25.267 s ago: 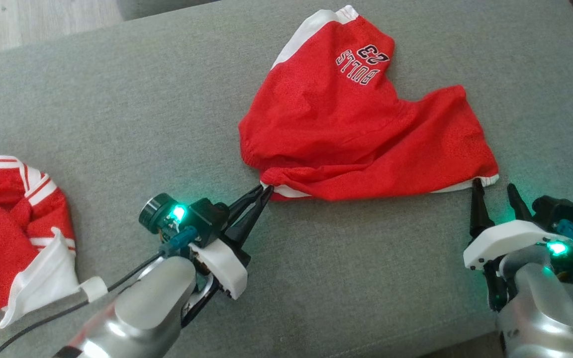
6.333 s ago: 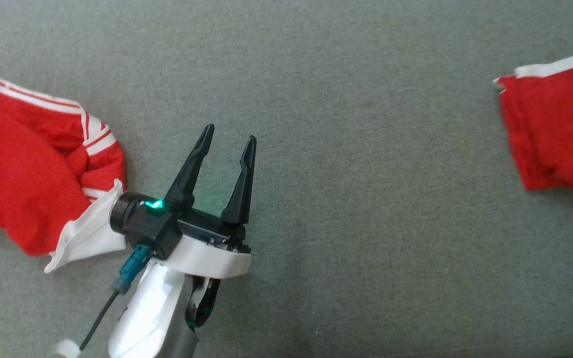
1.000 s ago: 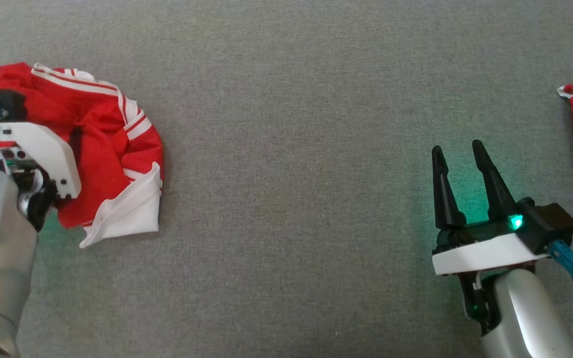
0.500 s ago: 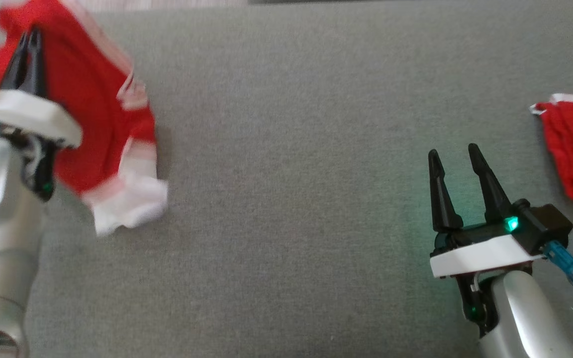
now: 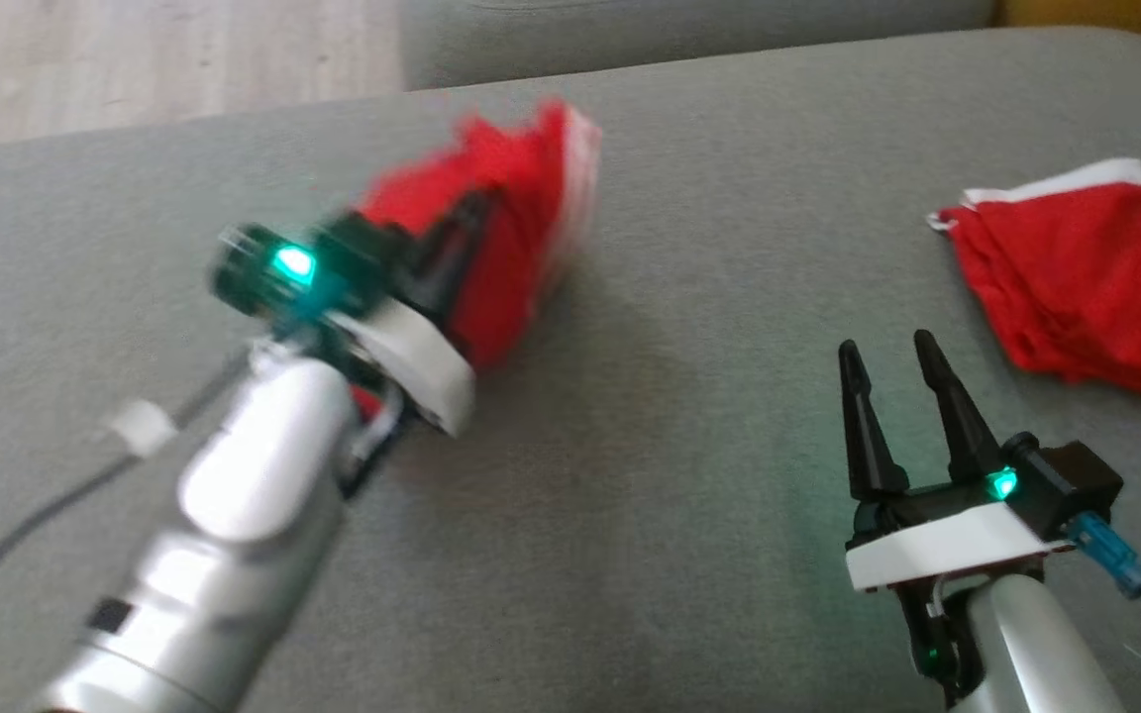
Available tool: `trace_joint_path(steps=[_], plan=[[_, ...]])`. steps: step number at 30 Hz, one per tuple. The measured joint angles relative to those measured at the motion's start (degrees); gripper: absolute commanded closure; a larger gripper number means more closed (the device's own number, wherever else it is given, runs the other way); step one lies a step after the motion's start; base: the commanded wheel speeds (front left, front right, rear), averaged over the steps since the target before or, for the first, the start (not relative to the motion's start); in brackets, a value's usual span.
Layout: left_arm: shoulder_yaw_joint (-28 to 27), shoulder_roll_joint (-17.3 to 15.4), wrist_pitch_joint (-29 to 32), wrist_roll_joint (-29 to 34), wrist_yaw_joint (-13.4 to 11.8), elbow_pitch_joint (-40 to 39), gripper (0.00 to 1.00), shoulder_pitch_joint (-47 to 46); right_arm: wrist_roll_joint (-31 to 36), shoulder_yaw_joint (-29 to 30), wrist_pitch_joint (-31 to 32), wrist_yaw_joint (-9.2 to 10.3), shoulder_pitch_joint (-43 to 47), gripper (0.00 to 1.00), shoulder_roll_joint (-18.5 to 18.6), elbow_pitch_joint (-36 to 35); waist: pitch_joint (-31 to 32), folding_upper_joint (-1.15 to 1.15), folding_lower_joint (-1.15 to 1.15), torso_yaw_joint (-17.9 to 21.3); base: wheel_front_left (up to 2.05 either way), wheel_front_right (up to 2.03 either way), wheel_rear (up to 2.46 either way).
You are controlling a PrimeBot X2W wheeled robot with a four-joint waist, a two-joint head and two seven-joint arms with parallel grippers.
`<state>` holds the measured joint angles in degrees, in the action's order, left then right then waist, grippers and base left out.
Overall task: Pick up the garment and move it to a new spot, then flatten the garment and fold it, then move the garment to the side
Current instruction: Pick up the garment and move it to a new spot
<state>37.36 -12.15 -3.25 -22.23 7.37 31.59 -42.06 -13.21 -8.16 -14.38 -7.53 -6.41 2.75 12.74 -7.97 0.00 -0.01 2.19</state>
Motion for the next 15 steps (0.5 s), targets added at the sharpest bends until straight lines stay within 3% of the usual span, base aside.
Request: trace_joint_path(steps=[5,7,11,15], plan=[[3.5,4.7,1.2,0.5,-0.9,-0.5,1.0,1.8,-1.0,-1.1,0.0,0.0,-0.1,0.0,0.0,-0.1,-0.6,0.0,0.0,3.2,0.0,0.0,0.0],[4.2,6.8,0.8,0.4,-1.4,0.0,0.0,1.9,-1.4,-1.6,0.0,0.0,-0.2,0.0,0.0,-0.1,-0.9,0.0,0.01,4.4,0.0,0.0,0.0],[4.6,8.9,-2.3,-0.5,-2.3,1.3,0.0,1.9,-2.0,-2.0,0.0,0.0,-0.2,0.0,0.0,-0.1,-1.5,0.0,0.01,6.2,0.0,0.0,0.0],[3.1,8.9,-5.8,-1.6,-3.7,2.8,0.0,1.7,-2.0,-1.8,0.0,0.0,-0.2,0.0,0.0,-0.1,-1.3,0.0,0.01,6.0,0.0,0.0,0.0]])
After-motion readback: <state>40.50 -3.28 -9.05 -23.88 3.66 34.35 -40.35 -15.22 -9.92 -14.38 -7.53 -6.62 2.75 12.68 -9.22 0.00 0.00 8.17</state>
